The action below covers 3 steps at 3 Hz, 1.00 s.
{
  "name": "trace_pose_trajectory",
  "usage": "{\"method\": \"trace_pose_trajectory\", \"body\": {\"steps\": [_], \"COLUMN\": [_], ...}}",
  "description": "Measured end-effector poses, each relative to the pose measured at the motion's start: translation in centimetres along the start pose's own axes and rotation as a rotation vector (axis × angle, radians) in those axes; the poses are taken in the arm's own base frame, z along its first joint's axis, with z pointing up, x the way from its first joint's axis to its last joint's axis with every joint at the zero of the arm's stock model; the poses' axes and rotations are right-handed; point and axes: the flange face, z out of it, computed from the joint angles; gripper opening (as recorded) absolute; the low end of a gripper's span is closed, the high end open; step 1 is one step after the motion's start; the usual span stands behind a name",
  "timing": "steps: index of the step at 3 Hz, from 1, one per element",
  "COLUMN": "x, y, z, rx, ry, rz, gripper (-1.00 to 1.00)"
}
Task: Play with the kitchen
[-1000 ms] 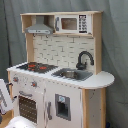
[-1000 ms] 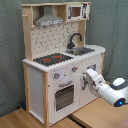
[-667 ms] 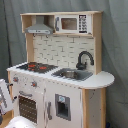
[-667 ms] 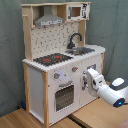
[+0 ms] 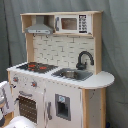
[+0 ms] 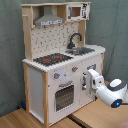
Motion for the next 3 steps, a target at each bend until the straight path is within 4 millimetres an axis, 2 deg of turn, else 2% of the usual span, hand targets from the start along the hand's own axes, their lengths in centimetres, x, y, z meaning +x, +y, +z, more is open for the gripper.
{"method": "trace_pose_trajectory", "body": {"steps": [2,3], "x": [-2.4,-1.8], "y": [-2.3,-4.1], "z": [3.6,4.8], "rx": [0.023,0.060], "ry": [-0.046,-0.048], "rz": [0.105,0.114], "gripper": [1.00,1.00]}}
